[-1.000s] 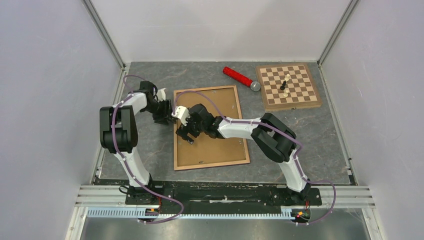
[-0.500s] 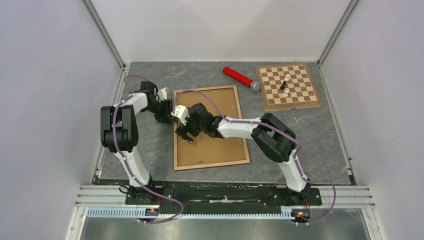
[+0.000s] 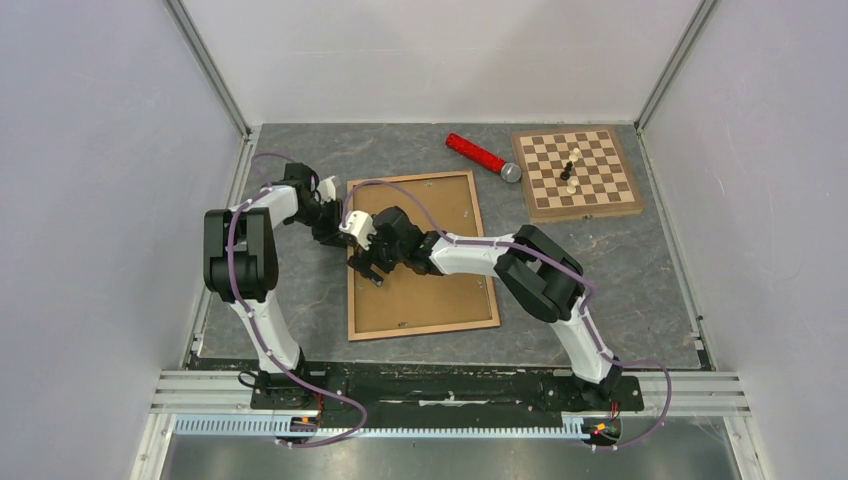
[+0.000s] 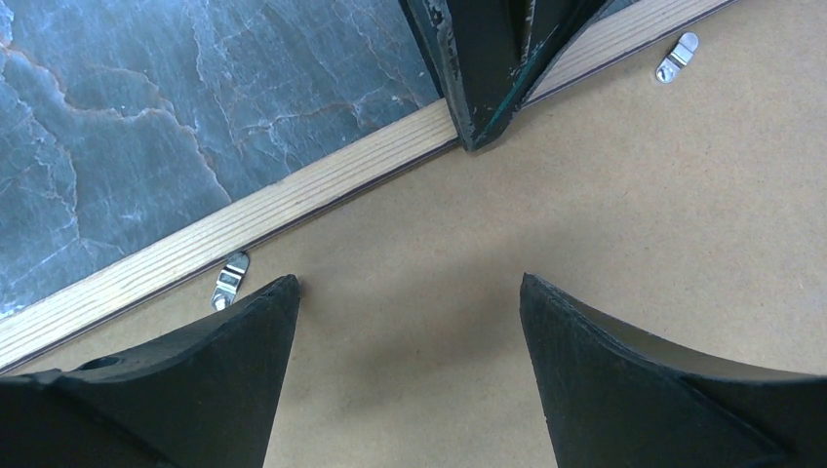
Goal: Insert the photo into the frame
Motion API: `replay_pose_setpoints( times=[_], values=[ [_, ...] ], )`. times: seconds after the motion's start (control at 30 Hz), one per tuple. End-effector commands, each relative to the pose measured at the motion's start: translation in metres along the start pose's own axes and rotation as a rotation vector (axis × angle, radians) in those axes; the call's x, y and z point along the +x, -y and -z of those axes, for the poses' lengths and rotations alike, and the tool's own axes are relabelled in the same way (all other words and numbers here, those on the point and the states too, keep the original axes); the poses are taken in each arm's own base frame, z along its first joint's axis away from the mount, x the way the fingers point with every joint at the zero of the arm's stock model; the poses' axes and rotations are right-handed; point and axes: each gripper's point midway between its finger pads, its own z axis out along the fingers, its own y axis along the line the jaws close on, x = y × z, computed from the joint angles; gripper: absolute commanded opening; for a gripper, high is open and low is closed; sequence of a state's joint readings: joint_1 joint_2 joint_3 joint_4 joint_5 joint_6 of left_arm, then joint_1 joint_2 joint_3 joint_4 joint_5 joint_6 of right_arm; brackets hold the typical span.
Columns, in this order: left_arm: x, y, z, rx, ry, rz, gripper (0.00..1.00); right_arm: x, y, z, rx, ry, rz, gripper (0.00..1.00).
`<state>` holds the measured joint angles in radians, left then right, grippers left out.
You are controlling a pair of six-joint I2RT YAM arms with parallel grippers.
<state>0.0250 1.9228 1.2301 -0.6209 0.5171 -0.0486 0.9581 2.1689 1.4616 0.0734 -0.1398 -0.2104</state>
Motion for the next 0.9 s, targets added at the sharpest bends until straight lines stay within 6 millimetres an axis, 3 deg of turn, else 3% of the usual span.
replay_pose_setpoints(
  times=[0.0, 0.27, 0.57, 0.87],
  values=[
    [-0.005, 0.001, -0.008, 0.015, 0.008, 0.015, 0.19, -0.018, 0.004, -0.008, 0.004, 0.044, 0.005, 0.86],
    [-0.004, 0.001, -0.010, 0.021, 0.004, 0.024, 0.03, -0.011, -0.011, -0.013, -0.032, 0.030, -0.010, 0.85],
    [-0.005, 0.003, -0.009, 0.030, 0.009, 0.032, 0.02, -0.004, -0.035, -0.009, -0.082, 0.015, -0.002, 0.84],
    [-0.005, 0.002, -0.010, 0.029, 0.008, 0.035, 0.02, -0.001, -0.046, -0.008, -0.124, 0.012, 0.004, 0.82]
  ],
)
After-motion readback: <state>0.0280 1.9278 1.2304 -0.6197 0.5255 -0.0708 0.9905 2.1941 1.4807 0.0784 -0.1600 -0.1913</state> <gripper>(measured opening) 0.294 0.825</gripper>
